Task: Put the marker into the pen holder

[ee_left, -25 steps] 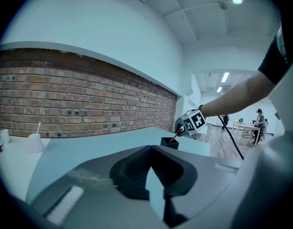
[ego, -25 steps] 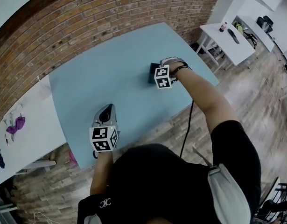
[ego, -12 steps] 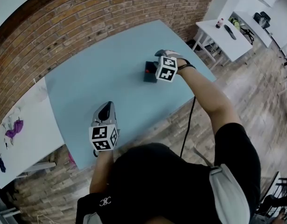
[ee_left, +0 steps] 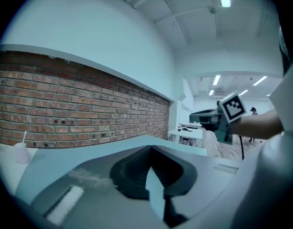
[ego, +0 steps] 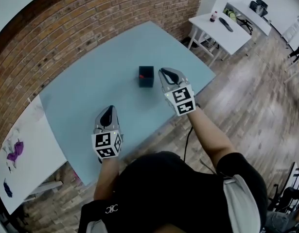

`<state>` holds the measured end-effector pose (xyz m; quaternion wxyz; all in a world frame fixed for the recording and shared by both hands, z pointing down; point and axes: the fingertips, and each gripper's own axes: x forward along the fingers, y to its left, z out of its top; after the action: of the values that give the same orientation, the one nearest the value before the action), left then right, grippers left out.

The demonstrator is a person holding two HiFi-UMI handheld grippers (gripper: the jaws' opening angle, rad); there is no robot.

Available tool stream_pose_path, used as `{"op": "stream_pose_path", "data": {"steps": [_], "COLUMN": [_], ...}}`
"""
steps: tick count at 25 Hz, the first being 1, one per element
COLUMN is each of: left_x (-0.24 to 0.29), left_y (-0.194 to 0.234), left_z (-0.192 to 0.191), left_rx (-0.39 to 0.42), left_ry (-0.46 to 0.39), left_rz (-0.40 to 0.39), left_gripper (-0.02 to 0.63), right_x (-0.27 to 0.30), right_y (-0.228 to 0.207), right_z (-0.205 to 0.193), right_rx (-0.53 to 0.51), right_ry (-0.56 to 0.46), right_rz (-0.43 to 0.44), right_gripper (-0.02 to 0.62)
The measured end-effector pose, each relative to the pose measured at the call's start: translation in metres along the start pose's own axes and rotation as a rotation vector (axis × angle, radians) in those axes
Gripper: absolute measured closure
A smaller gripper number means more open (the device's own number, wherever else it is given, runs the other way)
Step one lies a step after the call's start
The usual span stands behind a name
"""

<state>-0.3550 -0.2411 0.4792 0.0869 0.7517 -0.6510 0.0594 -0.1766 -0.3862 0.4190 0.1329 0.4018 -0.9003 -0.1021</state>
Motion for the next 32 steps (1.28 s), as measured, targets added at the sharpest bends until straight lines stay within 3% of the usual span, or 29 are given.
{"op": "stream_pose_path", "data": {"steps": [4,7,16,32], "left_x": [0.006,0.009,0.011,0.0], "left_y": [-0.009,-0.017,-0.035,-0.033], "left_z": [0.001,-0.001,-0.007,-0.016], "left_rx": [0.015,0.022,0.043,0.054], "left_ry": [0.005,0.018,0.036,0.07], "left_rz": [-0.025,-0.048,-0.07,-0.056], "left_gripper": [0.603,0.603,0.603,0.603], "right_x": [-0.058,-0.089,-0.122,-0.113], "right_y": [-0.002,0.0,0.008,0.028], "right_z": [-0.014,-0.02,-0.039,-0.056], "right_rx": [0.22,0.304,0.336,0.363], "right_ry": [-0.052,-0.077,-0.054,-0.006], "right_rz": [-0.124,-0.149,-0.152,-0.105], "right_gripper": [0.586,0.586,0.586,0.588]}}
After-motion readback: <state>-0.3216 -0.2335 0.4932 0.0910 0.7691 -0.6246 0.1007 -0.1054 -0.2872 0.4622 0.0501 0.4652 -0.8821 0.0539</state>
